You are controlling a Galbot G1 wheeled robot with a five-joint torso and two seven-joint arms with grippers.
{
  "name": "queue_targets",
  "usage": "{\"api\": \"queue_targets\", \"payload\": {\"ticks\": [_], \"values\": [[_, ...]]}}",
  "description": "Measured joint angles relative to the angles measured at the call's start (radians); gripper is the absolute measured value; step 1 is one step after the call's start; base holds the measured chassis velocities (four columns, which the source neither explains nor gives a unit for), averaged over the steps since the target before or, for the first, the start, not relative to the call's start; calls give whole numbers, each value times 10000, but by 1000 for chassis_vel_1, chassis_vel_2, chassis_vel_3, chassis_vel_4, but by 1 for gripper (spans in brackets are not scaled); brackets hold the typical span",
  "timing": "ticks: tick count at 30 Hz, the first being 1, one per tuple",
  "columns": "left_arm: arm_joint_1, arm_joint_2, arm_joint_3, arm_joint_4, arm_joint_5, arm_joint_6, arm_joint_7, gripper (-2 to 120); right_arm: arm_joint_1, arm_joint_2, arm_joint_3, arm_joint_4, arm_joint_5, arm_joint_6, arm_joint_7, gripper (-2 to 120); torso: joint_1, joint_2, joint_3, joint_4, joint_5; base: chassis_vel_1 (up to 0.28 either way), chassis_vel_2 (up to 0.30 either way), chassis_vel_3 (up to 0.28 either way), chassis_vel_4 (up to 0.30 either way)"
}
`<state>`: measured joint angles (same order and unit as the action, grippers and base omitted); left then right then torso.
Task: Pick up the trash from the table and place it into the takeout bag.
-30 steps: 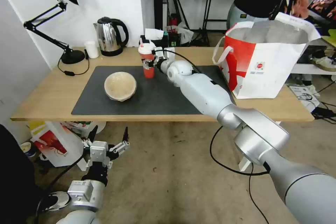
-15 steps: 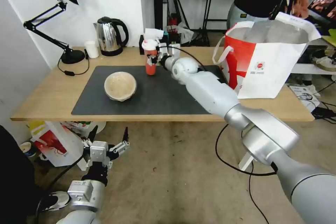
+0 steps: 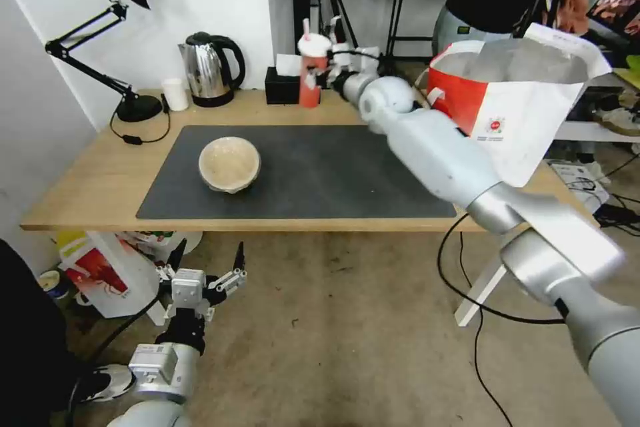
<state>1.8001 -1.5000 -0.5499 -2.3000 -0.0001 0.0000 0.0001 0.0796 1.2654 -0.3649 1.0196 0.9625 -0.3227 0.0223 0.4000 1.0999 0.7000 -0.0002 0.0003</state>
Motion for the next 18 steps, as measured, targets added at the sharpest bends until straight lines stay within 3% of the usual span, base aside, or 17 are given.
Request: {"api": "queue_targets", "payload": {"ticks": [7,18], "values": [[0,0,0,0,0,0,0,100,768,-1009,-254,557,186,-341,279,8,0,0,0,1,-2,0,0,0,0],[0,0,0,0,0,0,0,100,1367,-2001,-504,686,560,-669,384,8,0,1,-1,2,-2,0,0,0,0]]}}
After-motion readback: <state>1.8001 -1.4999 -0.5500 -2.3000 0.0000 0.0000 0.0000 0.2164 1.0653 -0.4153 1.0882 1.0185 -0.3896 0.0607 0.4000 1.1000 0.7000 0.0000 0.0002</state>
